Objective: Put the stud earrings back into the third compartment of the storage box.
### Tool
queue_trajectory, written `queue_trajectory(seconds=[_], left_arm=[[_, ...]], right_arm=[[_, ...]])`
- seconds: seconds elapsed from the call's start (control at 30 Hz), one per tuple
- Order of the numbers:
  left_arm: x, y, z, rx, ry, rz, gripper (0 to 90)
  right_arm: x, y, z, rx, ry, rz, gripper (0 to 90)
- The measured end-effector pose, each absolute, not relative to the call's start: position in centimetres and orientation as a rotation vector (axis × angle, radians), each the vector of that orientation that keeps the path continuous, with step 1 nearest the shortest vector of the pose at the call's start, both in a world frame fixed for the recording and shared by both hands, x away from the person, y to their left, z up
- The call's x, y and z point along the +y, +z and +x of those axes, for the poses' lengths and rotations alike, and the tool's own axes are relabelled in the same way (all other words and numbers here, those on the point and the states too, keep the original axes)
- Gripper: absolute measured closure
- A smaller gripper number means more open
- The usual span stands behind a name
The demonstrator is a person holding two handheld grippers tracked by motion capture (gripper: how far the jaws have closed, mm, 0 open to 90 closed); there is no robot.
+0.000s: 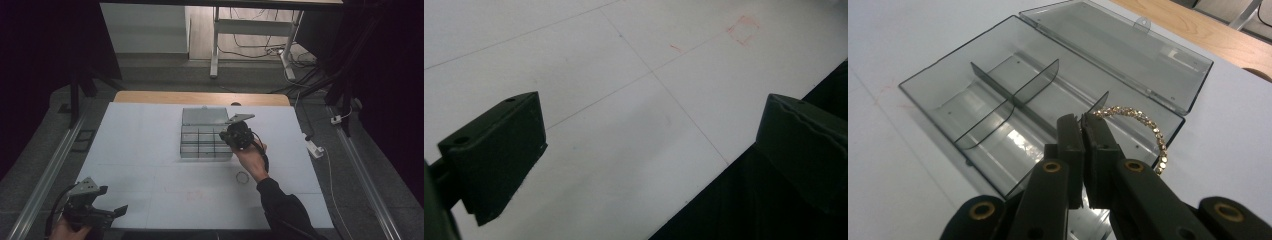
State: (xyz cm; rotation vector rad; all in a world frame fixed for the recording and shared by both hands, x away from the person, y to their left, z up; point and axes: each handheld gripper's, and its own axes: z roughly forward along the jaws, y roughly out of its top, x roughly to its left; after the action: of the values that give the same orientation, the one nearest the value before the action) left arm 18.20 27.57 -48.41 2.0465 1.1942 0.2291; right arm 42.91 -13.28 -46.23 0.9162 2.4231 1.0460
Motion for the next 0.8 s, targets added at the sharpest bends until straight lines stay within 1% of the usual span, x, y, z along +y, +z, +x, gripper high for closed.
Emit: queue_trajectory(seconds=[0.37,0.67,0.73,0.77,0.8], left_arm=[[27.6,-48.4,18.3,1.194,0.225,2.045,0.0],[27.6,-48.4,18.3,1.196,0.225,2.047,0.1],[27.6,-48.4,18.3,1.196,0.223,2.046,0.1],[27.6,-48.4,18.3,1.195,0.223,2.046,0.1],[27.6,-48.4,18.3,1.196,0.225,2.047,0.1]], right_arm=[[-12.5,-46.7,45.2,2.409,1.045,0.945,87.2],[-12.0,-48.2,46.4,2.425,0.991,0.956,87.2],[-11.9,-48.6,46.5,2.433,0.979,0.960,86.4],[-11.9,-48.7,46.6,2.441,0.977,0.973,84.3],[-11.9,-48.8,46.6,2.439,0.978,0.984,79.0]])
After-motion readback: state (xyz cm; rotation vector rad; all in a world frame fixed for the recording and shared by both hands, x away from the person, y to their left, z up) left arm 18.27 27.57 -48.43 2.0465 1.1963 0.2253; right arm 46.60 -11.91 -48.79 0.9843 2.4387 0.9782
